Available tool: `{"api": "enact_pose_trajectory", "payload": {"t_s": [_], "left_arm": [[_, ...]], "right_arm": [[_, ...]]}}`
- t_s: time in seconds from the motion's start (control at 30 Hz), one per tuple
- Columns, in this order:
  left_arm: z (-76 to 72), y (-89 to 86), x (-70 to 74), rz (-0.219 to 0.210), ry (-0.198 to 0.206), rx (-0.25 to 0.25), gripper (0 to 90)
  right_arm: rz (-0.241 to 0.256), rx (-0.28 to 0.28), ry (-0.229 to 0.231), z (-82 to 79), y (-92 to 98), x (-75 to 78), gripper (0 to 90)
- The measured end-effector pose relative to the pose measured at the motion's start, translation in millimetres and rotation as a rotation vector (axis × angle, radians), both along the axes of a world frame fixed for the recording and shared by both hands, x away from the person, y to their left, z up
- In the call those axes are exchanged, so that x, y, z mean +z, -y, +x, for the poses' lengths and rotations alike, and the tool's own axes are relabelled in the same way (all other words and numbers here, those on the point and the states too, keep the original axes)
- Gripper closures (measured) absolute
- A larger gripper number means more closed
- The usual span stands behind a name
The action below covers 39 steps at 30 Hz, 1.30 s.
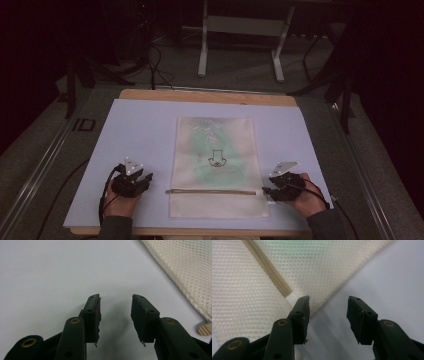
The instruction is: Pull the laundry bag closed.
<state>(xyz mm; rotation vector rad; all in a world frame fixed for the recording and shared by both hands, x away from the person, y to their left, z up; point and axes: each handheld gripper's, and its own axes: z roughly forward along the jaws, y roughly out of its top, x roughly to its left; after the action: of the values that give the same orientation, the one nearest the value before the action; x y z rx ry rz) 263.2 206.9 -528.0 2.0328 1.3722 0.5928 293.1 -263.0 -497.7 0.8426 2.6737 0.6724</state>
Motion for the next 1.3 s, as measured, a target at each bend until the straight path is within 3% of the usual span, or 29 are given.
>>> {"api": "enact_pose_trajectory", "payload": {"t_s": [0.4,1.3], "left_arm": [[0.4,-1.4,-0.2,-0.021,0.002,0.008,58.1],[0.6,0.5,-1.5,-0.011,-0.008,0.002,57.6]], "right_arm": [[-0.026,0.068,-0.009,3.2,-21.6,5.1,53.2],[-0.025,0.176,-0.018,10.2,-66.9,11.5,51.9]]}}
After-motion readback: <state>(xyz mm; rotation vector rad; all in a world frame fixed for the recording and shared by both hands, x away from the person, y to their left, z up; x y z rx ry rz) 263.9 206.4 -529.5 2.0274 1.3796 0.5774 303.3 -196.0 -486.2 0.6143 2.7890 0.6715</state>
